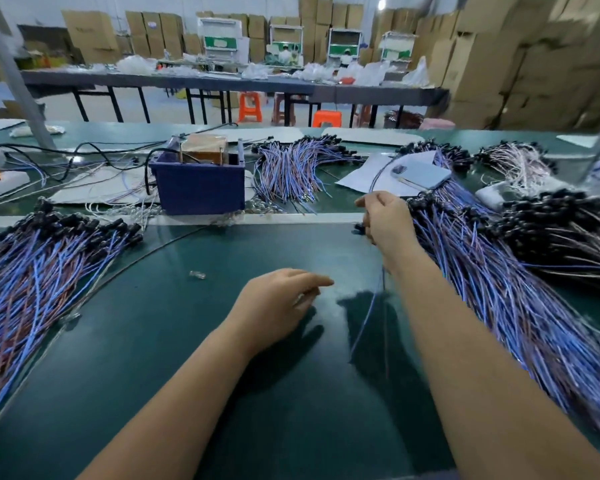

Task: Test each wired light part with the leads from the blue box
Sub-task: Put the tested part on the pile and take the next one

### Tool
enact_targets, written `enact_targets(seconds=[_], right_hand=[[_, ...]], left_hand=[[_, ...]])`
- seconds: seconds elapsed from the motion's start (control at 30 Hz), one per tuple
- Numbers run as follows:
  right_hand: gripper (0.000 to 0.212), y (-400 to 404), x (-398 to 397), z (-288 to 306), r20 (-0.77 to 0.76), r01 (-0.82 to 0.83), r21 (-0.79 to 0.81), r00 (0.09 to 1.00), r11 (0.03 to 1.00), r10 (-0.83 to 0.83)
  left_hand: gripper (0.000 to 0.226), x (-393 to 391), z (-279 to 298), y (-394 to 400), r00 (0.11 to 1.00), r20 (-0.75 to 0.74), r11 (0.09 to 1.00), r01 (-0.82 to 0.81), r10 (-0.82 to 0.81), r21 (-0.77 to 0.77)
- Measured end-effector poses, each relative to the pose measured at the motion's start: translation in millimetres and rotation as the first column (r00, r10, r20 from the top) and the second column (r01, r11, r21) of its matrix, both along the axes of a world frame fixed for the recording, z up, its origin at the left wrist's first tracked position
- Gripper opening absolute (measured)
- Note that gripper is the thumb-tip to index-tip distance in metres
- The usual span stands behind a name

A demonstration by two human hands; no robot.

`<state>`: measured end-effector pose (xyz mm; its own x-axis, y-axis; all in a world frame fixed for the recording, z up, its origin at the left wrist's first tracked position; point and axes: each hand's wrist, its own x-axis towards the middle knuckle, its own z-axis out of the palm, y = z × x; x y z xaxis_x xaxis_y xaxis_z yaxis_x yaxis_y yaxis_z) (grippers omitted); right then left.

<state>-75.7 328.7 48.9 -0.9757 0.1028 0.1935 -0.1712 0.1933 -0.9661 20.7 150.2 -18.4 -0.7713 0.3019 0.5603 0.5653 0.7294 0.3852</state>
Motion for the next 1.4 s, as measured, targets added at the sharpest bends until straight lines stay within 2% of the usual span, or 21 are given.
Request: enact_targets(seconds=[0.03, 0.1, 0.17, 0.3, 0.4, 0.43, 0.5, 0.57, 0.7, 0.8, 0.9, 1.0, 1.1, 1.2, 1.33, 1.4], right_hand=[[0.030, 17, -5, 4, -0.021, 0.087, 0.174, 0.996, 0.981, -0.084], [0.029, 48, -11, 8, -0.073, 0.235, 0.506, 0.970, 0.830, -0.230], [0.026, 73, -13, 5, -0.086, 0.309, 0.677, 0.935, 0.668, -0.344], [0.016, 94, -9, -3, -0.046, 0.291, 0.821, 0.891, 0.490, -0.452], [0.035, 84, -4, -8, -0.151, 0.366, 0.859, 0.851, 0.359, -0.504], [0.040, 75, -2, -10, -0.204, 0.414, 0.841, 0.839, 0.348, -0.505], [0.042, 45, 1, -12, -0.280, 0.475, 0.781, 0.846, 0.406, -0.453], [0.044, 2, 5, -17, -0.306, 0.443, 0.745, 0.891, 0.499, -0.334], [0.040, -98, 23, -36, -0.207, 0.165, 0.754, 0.978, 0.635, -0.009], [0.039, -157, 38, -54, -0.112, -0.049, 0.764, 0.972, 0.644, 0.207], [0.032, -179, 50, -63, -0.218, -0.042, 0.778, 0.918, 0.626, 0.333], [0.017, -172, 54, -62, -0.284, -0.103, 0.702, 0.866, 0.704, 0.410], [0.017, -168, 57, -64, -0.173, -0.289, 0.694, 0.822, 0.660, 0.542], [0.024, -171, 52, -66, -0.119, -0.324, 0.690, 0.831, 0.647, 0.543], [0.038, -170, 42, -72, -0.068, -0.251, 0.786, 0.873, 0.565, 0.482], [0.041, -170, 40, -74, -0.061, -0.229, 0.783, 0.897, 0.578, 0.437]], left_hand=[[0.030, -1, -1, -1, 1.000, 0.013, 1.000, -0.020, 0.020, 0.011], [0.023, -3, -2, -5, 0.997, 0.040, 0.996, -0.063, 0.060, 0.071], [0.020, -5, -3, -9, 0.995, 0.054, 0.986, -0.094, 0.087, 0.138], [0.018, -7, -4, -10, 0.989, 0.088, 0.975, -0.133, 0.119, 0.178], [0.017, -7, -4, -11, 0.986, 0.110, 0.966, -0.150, 0.129, 0.209], [0.017, -7, -4, -11, 0.982, 0.122, 0.960, -0.167, 0.143, 0.225], [0.016, -8, -2, -14, 0.970, 0.138, 0.941, -0.229, 0.199, 0.250], [0.017, -10, 0, -23, 0.946, 0.138, 0.910, -0.320, 0.293, 0.265], [0.019, -13, 4, -55, 0.857, 0.174, 0.797, -0.515, 0.484, 0.317], [0.021, -12, 7, -85, 0.756, 0.181, 0.697, -0.652, 0.629, 0.298], [0.023, -8, 8, -116, 0.615, 0.187, 0.572, -0.785, 0.766, 0.240], [0.037, -9, 8, -137, 0.442, 0.296, 0.438, -0.895, 0.847, 0.085], [0.046, -14, 9, -144, 0.353, 0.381, 0.411, -0.908, 0.855, -0.081], [0.038, -18, 8, -144, 0.314, 0.378, 0.389, -0.911, 0.871, -0.141], [0.037, -21, 6, -146, 0.254, 0.398, 0.352, -0.915, 0.882, -0.195], [0.036, -23, 5, -146, 0.238, 0.383, 0.340, -0.913, 0.893, -0.226]])
